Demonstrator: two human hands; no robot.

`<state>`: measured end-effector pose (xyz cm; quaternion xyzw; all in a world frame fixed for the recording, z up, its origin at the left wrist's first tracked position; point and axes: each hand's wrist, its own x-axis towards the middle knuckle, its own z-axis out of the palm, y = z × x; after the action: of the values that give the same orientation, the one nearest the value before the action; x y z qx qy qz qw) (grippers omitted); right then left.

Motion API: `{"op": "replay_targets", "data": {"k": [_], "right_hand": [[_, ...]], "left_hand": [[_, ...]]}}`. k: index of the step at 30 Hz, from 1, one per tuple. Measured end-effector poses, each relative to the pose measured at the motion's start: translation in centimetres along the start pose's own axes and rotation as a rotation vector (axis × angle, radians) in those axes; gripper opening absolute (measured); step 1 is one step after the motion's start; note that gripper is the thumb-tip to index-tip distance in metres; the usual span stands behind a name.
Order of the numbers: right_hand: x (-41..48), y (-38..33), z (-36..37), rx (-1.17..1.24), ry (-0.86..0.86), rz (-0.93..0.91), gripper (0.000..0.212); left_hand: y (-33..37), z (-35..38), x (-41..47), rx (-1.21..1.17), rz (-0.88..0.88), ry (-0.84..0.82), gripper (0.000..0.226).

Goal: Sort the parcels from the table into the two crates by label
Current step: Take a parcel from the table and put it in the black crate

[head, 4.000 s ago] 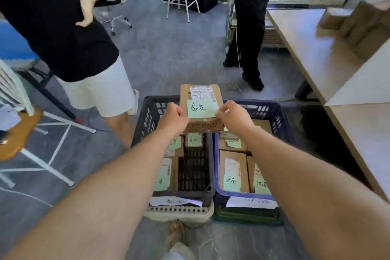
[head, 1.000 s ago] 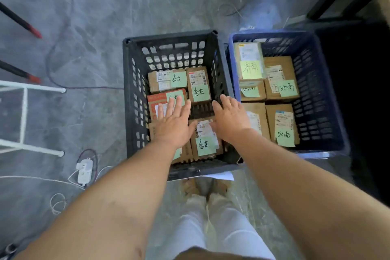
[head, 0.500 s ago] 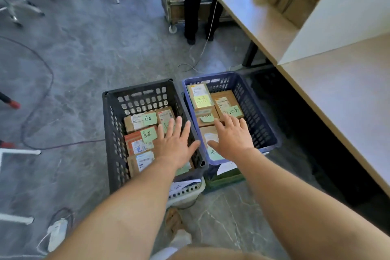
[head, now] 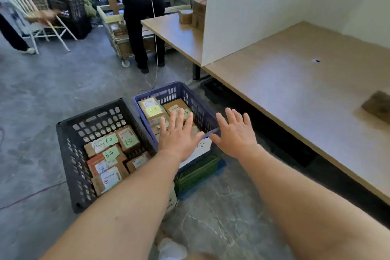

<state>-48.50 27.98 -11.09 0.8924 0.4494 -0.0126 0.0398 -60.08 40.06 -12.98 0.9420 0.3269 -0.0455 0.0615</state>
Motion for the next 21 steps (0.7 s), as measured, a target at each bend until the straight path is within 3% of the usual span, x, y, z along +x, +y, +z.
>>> {"op": "replay_targets", "data": {"k": [9,21], "right_hand": [[-9.4,11.6,-1.9,0.027,0.041,0.26,0.072],[-17.5,22.5,-0.6,0.08,0.02,0.593,0.07]], "left_hand": [[13.9,-1.3,-1.8,0.056,0.273,0.062,0.072],[28.1,-0.8,-2.6,0.151,0.572,0.007,0.073]]}}
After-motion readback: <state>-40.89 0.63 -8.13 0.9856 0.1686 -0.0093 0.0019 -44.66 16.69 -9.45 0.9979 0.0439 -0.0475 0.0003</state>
